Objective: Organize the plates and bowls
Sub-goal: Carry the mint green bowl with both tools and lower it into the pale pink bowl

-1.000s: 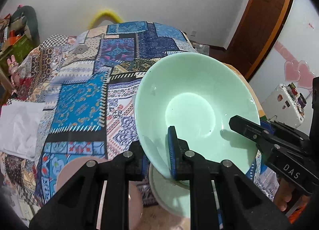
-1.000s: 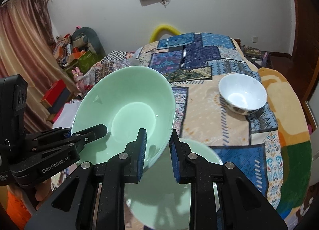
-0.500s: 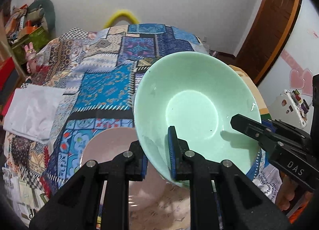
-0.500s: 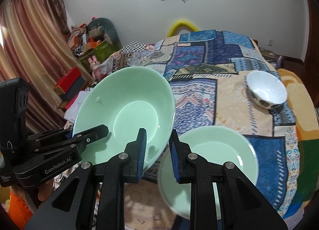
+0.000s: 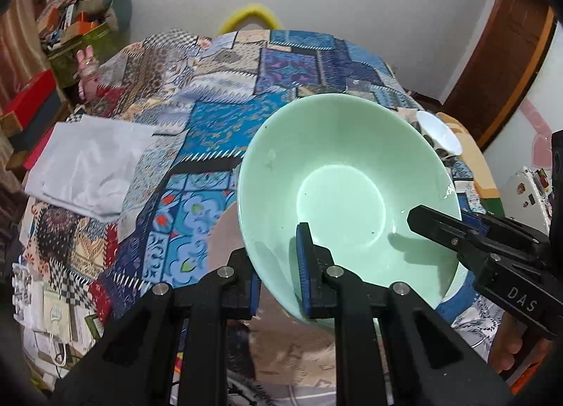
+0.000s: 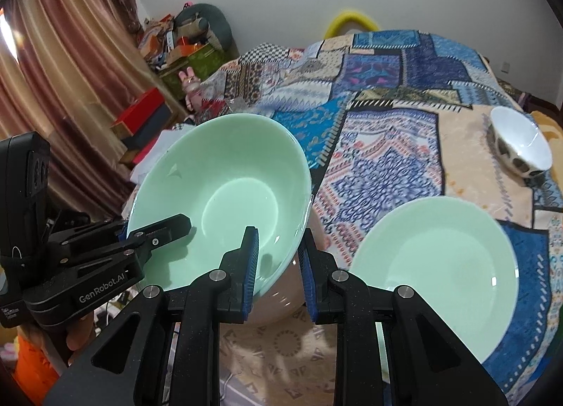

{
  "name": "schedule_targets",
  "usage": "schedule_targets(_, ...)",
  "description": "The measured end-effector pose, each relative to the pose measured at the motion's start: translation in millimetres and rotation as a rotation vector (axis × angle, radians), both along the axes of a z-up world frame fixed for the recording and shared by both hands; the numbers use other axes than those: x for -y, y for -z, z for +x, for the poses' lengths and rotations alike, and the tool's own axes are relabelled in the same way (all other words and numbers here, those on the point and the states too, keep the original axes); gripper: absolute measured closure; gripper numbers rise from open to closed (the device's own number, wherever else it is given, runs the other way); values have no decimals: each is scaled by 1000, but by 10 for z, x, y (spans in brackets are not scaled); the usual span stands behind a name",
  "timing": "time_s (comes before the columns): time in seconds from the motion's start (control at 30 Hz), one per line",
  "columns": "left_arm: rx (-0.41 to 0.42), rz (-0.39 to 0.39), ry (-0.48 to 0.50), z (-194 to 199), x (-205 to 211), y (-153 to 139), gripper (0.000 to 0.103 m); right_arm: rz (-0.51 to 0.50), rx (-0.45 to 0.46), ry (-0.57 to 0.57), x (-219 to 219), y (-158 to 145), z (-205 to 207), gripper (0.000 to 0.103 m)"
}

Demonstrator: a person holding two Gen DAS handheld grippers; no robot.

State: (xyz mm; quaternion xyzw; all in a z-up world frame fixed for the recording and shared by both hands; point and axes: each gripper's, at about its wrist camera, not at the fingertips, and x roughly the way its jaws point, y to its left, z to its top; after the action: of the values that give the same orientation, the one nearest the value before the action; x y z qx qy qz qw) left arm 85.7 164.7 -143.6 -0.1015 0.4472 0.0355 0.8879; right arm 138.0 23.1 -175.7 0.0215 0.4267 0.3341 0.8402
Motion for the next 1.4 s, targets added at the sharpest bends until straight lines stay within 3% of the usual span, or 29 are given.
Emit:
schedule_targets(0.7,-138,-41,-22,-5,-234,667,86,-104,-100,-39,-206,463,25,82)
schedule_targets(0.97,-144,31,-18,46,-154,729,86,-147,-85,-69,-244,476,29,81)
schedule_targets(1.4,-151,79,-25,103,-113,747,85,-163,-47,-46,-157,393,36,78)
